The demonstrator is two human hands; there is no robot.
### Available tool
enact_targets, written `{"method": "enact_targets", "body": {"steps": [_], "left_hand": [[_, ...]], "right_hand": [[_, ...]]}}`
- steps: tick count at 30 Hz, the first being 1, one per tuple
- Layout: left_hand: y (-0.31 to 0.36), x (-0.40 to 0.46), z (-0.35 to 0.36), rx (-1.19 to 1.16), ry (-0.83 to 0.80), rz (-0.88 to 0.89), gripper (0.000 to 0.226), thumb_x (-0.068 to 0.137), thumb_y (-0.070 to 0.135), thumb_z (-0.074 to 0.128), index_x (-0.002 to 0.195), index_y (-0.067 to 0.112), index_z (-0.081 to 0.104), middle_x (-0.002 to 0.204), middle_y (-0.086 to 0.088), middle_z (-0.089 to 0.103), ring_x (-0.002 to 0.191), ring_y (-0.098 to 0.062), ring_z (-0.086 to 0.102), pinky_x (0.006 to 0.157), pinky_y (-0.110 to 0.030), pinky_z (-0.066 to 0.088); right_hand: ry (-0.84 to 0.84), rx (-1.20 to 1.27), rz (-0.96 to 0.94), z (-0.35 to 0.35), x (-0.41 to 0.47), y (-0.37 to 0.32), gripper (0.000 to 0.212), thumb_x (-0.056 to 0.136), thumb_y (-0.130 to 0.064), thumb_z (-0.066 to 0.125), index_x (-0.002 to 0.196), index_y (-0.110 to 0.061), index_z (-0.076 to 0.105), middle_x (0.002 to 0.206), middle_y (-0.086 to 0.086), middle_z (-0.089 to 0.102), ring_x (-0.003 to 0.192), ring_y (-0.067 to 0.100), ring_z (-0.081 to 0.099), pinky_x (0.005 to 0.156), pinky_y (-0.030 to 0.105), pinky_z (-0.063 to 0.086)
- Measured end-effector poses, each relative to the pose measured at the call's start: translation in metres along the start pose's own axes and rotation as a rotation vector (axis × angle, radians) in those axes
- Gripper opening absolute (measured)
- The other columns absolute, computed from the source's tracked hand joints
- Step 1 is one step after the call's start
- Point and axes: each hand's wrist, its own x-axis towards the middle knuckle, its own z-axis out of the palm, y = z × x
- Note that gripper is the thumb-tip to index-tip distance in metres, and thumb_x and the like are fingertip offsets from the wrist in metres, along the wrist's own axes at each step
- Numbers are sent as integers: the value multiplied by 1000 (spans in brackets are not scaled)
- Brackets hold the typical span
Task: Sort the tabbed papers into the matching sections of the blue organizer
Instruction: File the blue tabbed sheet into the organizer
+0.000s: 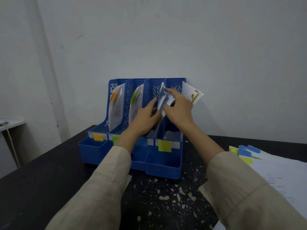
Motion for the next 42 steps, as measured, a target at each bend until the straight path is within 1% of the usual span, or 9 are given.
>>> {"method": "enact_targets", "body": {"steps": [2, 7, 15, 24, 27, 29, 33, 37, 42], "left_hand": [[-1, -1, -1, 64, 87, 21, 38, 97, 9, 38, 134, 0, 40, 71, -6, 53, 59, -10, 47, 49, -12, 34], [-7, -7, 5, 34, 183, 15, 10, 93, 3, 41, 95, -1, 50, 63, -7, 49, 56, -10, 43, 54, -26, 37], [-9, -7, 12, 120, 149, 5, 40, 98, 8, 42, 59, 15, 40, 54, 1, 44, 51, -7, 39, 48, -22, 28], [-13, -20, 19, 67, -44, -39, 38, 100, 5, 34, 63, 14, 36, 62, -2, 43, 58, -9, 37, 56, -25, 28], [-11, -20, 11, -39, 123, -47, 30, 99, 5, 34, 71, 10, 40, 66, -5, 45, 62, -13, 41, 54, -24, 31], [-9, -15, 7, -35, 211, -47, 17, 98, 7, 39, 85, 9, 49, 75, -4, 53, 67, -12, 48, 58, -24, 35], [-15, -3, 9, 213, -19, -143, 31, 91, 4, 50, 121, -1, 48, 107, -14, 60, 97, -26, 58, 72, -26, 43], [-15, 6, 2, 483, -59, -76, 36, 86, 1, 54, 122, -1, 47, 109, -24, 60, 99, -38, 59, 79, -40, 50], [-2, 11, -13, 624, 6, 60, 51, 84, -3, 54, 132, 6, 38, 108, -22, 59, 95, -38, 60, 78, -47, 53]], "right_hand": [[1, -17, 28, 0, 1, 2, 49, 85, -2, 55, 133, -11, 49, 82, -2, 56, 68, 7, 46, 58, 11, 37], [21, -34, 24, 3, 0, 0, 44, 87, -12, 60, 129, -13, 50, 104, 12, 65, 83, 11, 53, 61, 8, 34], [22, -2, 14, 3, -3, -5, 44, 88, -12, 60, 130, -10, 48, 117, 11, 61, 85, 9, 51, 55, -7, 31], [-2, -19, -8, 1, -12, -11, 59, 89, -6, 57, 142, -13, 33, 127, 11, 56, 72, 0, 50, 57, -10, 26], [18, 21, 15, -1, -13, -10, 64, 91, -2, 52, 147, -12, 23, 125, 20, 57, 99, 25, 56, 63, -7, 25], [35, 40, 28, 1, -12, -8, 66, 90, -1, 51, 148, -12, 20, 113, 21, 61, 87, 27, 59, 63, 3, 34], [21, 44, 49, 7, -11, -3, 71, 87, -1, 52, 148, -13, 17, 73, 0, 53, 52, 9, 46, 45, 7, 36], [-6, 29, 47, 8, -10, -2, 70, 88, -1, 52, 147, -14, 17, 92, -2, 49, 56, 5, 47, 46, 7, 37], [5, 56, 56, 7, -7, 0, 69, 87, -1, 50, 146, -14, 19, 76, 1, 53, 54, 8, 50, 41, 7, 35]]}}
